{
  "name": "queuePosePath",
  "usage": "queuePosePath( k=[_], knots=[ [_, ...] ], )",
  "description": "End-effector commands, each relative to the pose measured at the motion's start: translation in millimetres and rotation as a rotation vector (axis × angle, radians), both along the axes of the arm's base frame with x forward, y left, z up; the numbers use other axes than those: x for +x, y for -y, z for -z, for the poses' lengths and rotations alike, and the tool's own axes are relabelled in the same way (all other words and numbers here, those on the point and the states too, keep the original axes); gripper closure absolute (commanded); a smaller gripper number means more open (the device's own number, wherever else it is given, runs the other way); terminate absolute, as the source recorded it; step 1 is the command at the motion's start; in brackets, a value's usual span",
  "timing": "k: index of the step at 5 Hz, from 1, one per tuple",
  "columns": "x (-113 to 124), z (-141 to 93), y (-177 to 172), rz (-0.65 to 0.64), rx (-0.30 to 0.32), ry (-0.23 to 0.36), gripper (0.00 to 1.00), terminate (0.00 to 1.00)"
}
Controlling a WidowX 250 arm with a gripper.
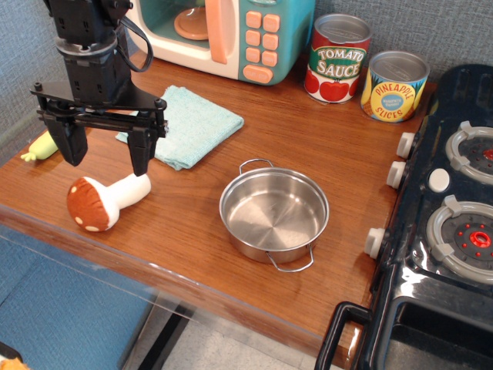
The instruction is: Move the towel between the pot and the cans
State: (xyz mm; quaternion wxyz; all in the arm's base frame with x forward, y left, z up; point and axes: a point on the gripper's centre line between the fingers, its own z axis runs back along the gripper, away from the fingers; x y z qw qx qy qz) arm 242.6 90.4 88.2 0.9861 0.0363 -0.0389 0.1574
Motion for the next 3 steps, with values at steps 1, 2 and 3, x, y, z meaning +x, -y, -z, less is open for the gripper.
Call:
queuePosePath(
  k=[1,2,3],
  knots=[
    [0.0,0.0,0.0,0.0,0.0,0.0,0.0,0.0],
    [17.9,8.5,-7.5,0.0,-0.018,-0.021,0.0,0.0],
    [45.1,17.6,-17.1,0.017,-0.039,-0.025,0.0,0.0]
  ],
)
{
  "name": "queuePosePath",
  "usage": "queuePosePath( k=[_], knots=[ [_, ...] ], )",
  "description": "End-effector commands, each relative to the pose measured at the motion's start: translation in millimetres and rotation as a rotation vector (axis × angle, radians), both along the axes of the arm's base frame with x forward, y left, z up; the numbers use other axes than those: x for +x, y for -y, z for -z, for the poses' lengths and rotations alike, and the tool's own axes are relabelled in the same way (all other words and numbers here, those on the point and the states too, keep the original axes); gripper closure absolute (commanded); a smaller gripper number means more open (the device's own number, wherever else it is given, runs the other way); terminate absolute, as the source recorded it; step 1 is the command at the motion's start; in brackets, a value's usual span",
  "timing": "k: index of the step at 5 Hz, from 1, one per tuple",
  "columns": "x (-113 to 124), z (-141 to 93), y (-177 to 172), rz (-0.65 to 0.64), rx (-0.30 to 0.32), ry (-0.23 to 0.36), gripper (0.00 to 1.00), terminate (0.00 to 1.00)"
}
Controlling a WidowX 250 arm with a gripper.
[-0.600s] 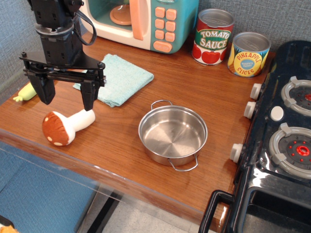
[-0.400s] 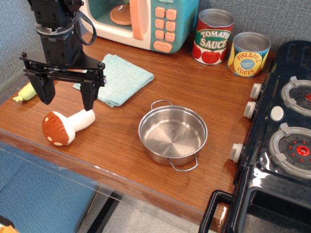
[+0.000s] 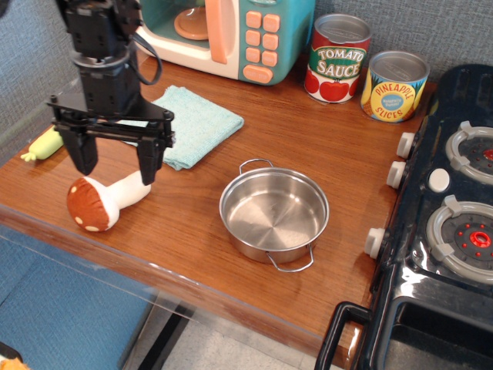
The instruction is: Move the towel between the pot and the cans
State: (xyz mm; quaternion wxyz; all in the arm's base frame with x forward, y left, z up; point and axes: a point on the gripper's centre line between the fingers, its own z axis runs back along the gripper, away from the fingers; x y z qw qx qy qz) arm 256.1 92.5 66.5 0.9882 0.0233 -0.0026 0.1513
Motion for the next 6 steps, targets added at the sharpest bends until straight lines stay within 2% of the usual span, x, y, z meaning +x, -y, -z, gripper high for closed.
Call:
queuePosePath(
  k=[1,2,4,6],
  knots=[
    [69.2,-3.3,-23.5,0.062,-0.004,0.085,0.0,0.0],
    [94.4,-1.7,-30.5,0.141,0.044,0.127,0.0,0.0],
    [114.1,9.2,-42.8,0.118,0.11,0.215,0.0,0.0],
    [120.0,39.7,-34.0,0.027,0.081,0.226,0.0,0.0]
  ],
)
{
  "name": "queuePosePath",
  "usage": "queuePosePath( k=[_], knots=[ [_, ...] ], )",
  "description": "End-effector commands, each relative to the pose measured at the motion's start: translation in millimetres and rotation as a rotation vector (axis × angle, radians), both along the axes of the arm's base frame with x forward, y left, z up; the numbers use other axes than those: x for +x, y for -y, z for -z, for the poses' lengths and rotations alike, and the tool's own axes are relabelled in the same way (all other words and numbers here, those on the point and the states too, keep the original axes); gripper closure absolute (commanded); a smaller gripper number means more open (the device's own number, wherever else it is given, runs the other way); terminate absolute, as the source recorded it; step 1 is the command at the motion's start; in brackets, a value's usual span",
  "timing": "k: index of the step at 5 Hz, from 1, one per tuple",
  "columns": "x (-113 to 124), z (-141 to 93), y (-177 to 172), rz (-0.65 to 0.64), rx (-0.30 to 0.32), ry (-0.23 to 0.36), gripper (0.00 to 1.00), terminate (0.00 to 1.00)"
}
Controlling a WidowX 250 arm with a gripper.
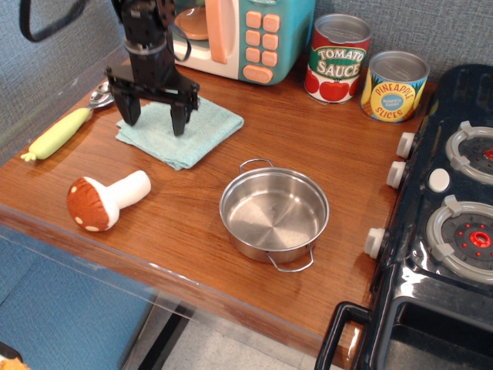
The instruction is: Move the towel between the pot and the cans
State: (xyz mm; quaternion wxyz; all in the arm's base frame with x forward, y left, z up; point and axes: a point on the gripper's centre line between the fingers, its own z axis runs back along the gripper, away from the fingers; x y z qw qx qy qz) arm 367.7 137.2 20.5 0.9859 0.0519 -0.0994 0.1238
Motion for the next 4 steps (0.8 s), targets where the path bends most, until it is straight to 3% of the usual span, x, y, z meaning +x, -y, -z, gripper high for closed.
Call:
queuePosePath(
  k=[1,2,4],
  knots=[
    [13.7,0.6,36.3,-0.023,-0.064,0.051,0.0,0.0],
    [17.7,-1.3,73.8,0.007,-0.096,0.063,0.0,0.0],
    [23.2,4.3,147.7,0.04,-0.097,0.026,0.0,0.0]
  ],
)
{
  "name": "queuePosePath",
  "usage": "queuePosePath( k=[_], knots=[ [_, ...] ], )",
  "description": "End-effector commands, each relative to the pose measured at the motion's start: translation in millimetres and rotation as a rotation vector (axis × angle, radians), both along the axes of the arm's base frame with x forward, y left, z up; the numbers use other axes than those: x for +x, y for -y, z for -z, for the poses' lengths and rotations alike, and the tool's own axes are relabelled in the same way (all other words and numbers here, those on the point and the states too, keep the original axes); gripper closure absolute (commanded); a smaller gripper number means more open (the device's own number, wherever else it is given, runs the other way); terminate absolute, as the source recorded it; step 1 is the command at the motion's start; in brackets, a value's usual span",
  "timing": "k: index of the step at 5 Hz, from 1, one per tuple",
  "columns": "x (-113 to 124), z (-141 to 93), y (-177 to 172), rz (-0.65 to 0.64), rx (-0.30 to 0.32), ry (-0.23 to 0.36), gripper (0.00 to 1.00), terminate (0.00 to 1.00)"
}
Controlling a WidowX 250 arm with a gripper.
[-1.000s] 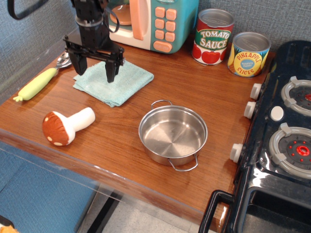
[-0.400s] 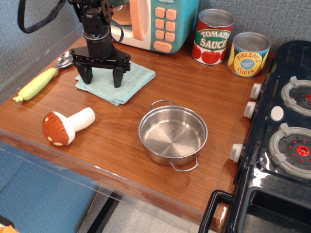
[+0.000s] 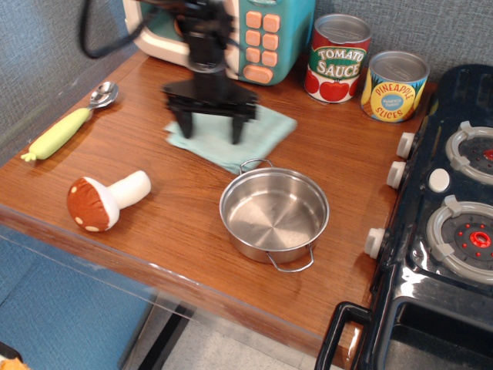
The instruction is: Move the towel between the pot and the cans
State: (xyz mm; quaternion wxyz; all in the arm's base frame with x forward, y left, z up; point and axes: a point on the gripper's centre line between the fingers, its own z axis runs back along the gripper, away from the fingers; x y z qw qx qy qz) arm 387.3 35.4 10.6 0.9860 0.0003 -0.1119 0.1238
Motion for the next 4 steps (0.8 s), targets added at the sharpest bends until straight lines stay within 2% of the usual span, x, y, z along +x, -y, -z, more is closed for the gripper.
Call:
queuePosePath(
  k=[1,3,4],
  knots=[
    [9.2,-4.1,68.7,-0.005,0.009,-0.019,0.0,0.0],
    [11.6,-4.1,98.5,-0.049,0.029,-0.035,0.0,0.0],
    [12.2,-15.2,99.1,-0.064,0.012,-0.033,0.0,0.0]
  ],
)
